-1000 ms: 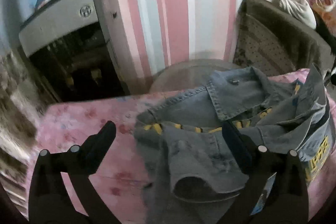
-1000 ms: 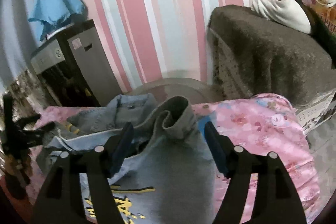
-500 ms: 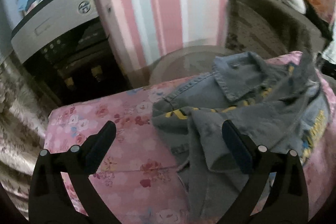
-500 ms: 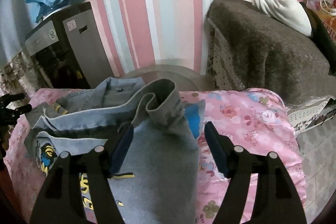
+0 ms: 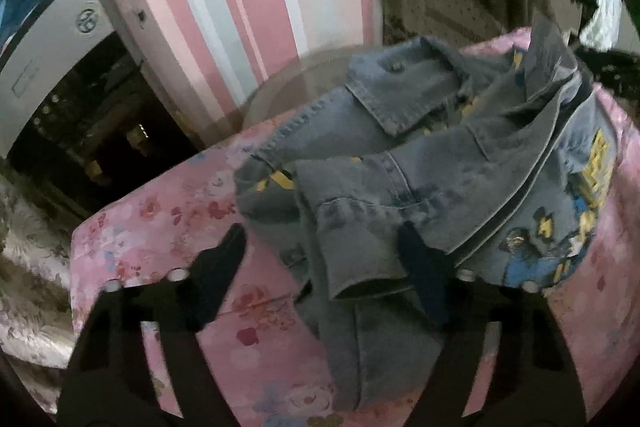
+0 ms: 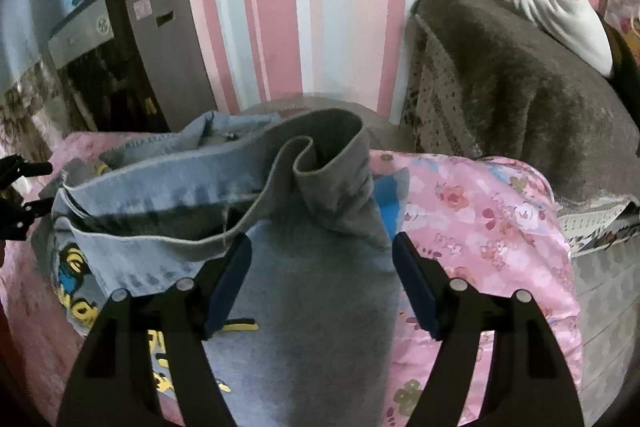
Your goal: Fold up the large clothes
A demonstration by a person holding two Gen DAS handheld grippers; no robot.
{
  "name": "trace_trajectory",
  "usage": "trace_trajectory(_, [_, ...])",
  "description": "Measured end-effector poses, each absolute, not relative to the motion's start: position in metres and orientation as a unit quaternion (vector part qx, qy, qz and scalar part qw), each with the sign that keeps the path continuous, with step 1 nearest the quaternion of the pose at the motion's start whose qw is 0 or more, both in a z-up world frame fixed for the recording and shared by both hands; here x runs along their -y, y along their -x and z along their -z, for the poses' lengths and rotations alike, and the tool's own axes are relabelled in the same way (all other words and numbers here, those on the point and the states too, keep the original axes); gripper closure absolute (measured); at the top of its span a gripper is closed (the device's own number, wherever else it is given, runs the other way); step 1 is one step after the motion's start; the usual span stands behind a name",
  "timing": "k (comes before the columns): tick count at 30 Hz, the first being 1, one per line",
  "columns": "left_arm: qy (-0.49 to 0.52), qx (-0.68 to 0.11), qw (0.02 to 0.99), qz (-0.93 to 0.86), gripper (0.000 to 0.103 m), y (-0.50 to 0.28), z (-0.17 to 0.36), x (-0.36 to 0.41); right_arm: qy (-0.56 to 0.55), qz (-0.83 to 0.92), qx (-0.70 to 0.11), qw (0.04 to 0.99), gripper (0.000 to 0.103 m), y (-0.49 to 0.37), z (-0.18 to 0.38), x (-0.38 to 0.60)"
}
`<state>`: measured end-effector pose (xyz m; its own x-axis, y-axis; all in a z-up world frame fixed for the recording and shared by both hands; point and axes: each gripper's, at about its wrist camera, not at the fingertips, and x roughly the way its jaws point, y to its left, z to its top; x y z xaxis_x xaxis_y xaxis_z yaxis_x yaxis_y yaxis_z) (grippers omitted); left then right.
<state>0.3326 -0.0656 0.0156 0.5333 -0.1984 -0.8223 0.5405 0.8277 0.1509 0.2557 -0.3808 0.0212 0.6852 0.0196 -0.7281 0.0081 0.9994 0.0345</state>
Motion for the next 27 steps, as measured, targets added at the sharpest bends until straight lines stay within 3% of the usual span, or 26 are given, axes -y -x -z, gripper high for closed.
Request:
trace_trajectory(3, [-0.192, -0.441, 0.848, 0.223, 0.059, -0.341, -0.004, 0.079, -0.028, 0.001, -0.389, 0.921, 0.030, -0.260, -0.017, 0.383])
trace_trajectory(5, [-0.189, -0.446, 0.847, 0.217, 0.062, -0.350, 0.003, 0.089, -0.025, -0.001, -0.393, 0.919, 0.030, -0.266, -0.010, 0.380])
trace_trajectory(9, [-0.158, -0.456, 0.854, 0.193, 0.081, -0.379, 0.011, 0.094, -0.020, 0.000, -0.400, 0.916, 0.030, -0.274, 0.002, 0.377])
trace_trajectory(20, [0.089, -0.517, 0.825, 0.212, 0.083, -0.463, 0.003, 0.060, -0.054, 0.014, -0.399, 0.915, 0.030, -0.282, 0.012, 0.386])
trace_trajectory(22, [0.111, -0.519, 0.820, 0.214, 0.081, -0.466, -0.002, 0.055, -0.064, 0.015, -0.397, 0.916, 0.030, -0.282, 0.011, 0.389])
trace_trajectory(23, [0.107, -0.512, 0.828, 0.202, 0.073, -0.466, -0.007, 0.054, -0.067, 0.015, -0.395, 0.916, 0.030, -0.282, 0.010, 0.391])
trace_trajectory(24, [0.087, -0.497, 0.846, 0.173, 0.051, -0.464, -0.015, 0.053, -0.070, 0.015, -0.393, 0.917, 0.030, -0.282, 0.010, 0.392])
trace_trajectory(26, [0.081, -0.480, 0.860, 0.151, 0.020, -0.464, -0.025, 0.046, -0.080, 0.014, -0.386, 0.919, 0.030, -0.281, 0.007, 0.395])
trace_trajectory(27, [0.091, -0.475, 0.863, 0.147, 0.015, -0.464, -0.029, 0.041, -0.083, 0.016, -0.382, 0.920, 0.030, -0.281, 0.006, 0.396])
